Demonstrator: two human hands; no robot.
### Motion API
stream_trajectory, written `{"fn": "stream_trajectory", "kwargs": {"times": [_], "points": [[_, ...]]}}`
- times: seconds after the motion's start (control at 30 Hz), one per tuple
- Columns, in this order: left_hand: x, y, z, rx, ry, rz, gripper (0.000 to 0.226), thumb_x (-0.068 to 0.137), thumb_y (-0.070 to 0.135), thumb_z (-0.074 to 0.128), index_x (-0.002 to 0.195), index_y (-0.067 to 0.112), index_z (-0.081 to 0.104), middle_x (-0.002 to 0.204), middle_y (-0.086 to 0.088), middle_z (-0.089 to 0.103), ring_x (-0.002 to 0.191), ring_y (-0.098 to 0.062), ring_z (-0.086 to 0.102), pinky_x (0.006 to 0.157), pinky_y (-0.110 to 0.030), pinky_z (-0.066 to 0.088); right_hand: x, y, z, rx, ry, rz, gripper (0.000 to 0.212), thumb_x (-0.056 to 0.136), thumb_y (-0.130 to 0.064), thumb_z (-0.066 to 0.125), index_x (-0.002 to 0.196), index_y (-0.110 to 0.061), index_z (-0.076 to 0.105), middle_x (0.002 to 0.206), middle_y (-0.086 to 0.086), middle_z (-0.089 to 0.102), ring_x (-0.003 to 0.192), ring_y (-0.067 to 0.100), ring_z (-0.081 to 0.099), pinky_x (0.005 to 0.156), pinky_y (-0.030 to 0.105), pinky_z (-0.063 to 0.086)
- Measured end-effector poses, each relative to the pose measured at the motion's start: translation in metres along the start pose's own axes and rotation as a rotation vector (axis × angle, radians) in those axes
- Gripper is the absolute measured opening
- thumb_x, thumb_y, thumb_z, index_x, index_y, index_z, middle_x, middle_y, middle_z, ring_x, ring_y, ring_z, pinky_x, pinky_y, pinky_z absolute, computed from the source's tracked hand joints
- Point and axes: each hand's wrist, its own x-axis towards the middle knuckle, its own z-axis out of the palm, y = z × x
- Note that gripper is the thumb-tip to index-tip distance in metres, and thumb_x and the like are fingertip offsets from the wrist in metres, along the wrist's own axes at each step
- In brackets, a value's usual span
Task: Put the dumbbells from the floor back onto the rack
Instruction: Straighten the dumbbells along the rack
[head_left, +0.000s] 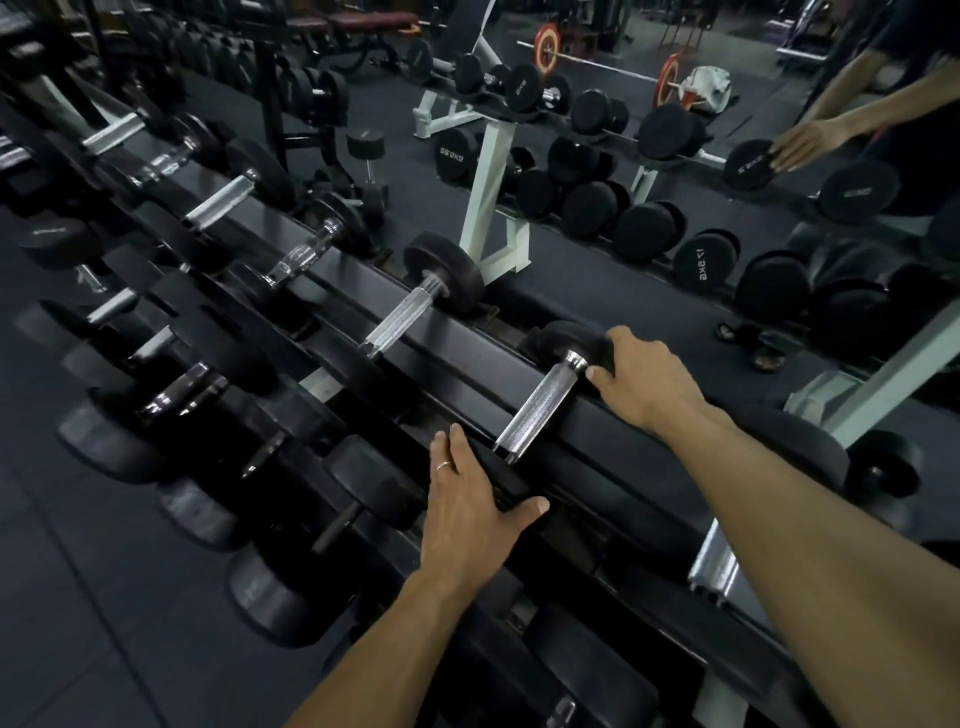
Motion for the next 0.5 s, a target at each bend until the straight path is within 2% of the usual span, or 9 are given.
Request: {"fn": "stream_trajectory", "kwargs": {"times": [0.07, 0.1, 0.2, 0.37, 0.5], "points": [[-0.009, 0.006, -0.002, 0.053, 0.025, 0.039, 0.115, 0.079, 0.057, 0.068, 0.152, 0.016, -0.010, 0.161, -0.007, -0.015, 0.149, -0.021, -0.014, 0.122, -0.043, 0.011, -0.011, 0.005, -0.008, -0.078, 0.018, -0.014, 0.043, 0.097, -0.037, 0.052, 0.130, -0.011, 0.044, 0.113, 0.014, 0.063, 0.101, 0.036, 0.060, 0.073, 0.038, 0.042], [-0.014, 0.011, -0.003, 0.089, 0.040, 0.065, 0.110, 0.082, 0.058, 0.063, 0.152, 0.014, -0.010, 0.161, -0.008, -0.015, 0.147, -0.020, -0.019, 0.122, -0.042, 0.005, -0.017, 0.008, -0.013, -0.111, 0.022, -0.019, 0.044, 0.096, -0.039, 0.052, 0.131, -0.012, 0.045, 0.117, 0.014, 0.062, 0.103, 0.036, 0.060, 0.074, 0.039, 0.043], [-0.029, 0.029, -0.003, 0.171, 0.071, 0.132, 0.101, 0.086, 0.061, 0.052, 0.153, 0.011, -0.006, 0.162, -0.011, -0.012, 0.147, -0.021, -0.022, 0.121, -0.038, -0.007, -0.038, 0.020, -0.031, -0.151, 0.021, -0.042, 0.048, 0.096, -0.040, 0.052, 0.136, -0.014, 0.045, 0.128, 0.012, 0.056, 0.114, 0.034, 0.056, 0.086, 0.043, 0.047], [-0.061, 0.063, 0.016, 0.163, 0.050, 0.218, 0.096, 0.088, 0.063, 0.046, 0.153, 0.010, 0.000, 0.162, -0.012, -0.005, 0.148, -0.021, -0.018, 0.120, -0.035, -0.008, -0.074, 0.059, -0.057, -0.128, 0.046, -0.064, 0.056, 0.095, -0.038, 0.055, 0.142, -0.013, 0.039, 0.131, 0.014, 0.054, 0.122, 0.034, 0.049, 0.095, 0.043, 0.046], [-0.098, 0.081, 0.049, 0.158, -0.004, 0.182, 0.098, 0.087, 0.069, 0.042, 0.153, 0.008, 0.004, 0.163, -0.010, 0.000, 0.149, -0.018, -0.014, 0.121, -0.035, -0.005, -0.099, 0.102, -0.067, -0.075, 0.051, -0.022, 0.060, 0.094, -0.038, 0.057, 0.144, -0.013, 0.035, 0.133, 0.016, 0.052, 0.125, 0.036, 0.047, 0.099, 0.044, 0.044]]}}
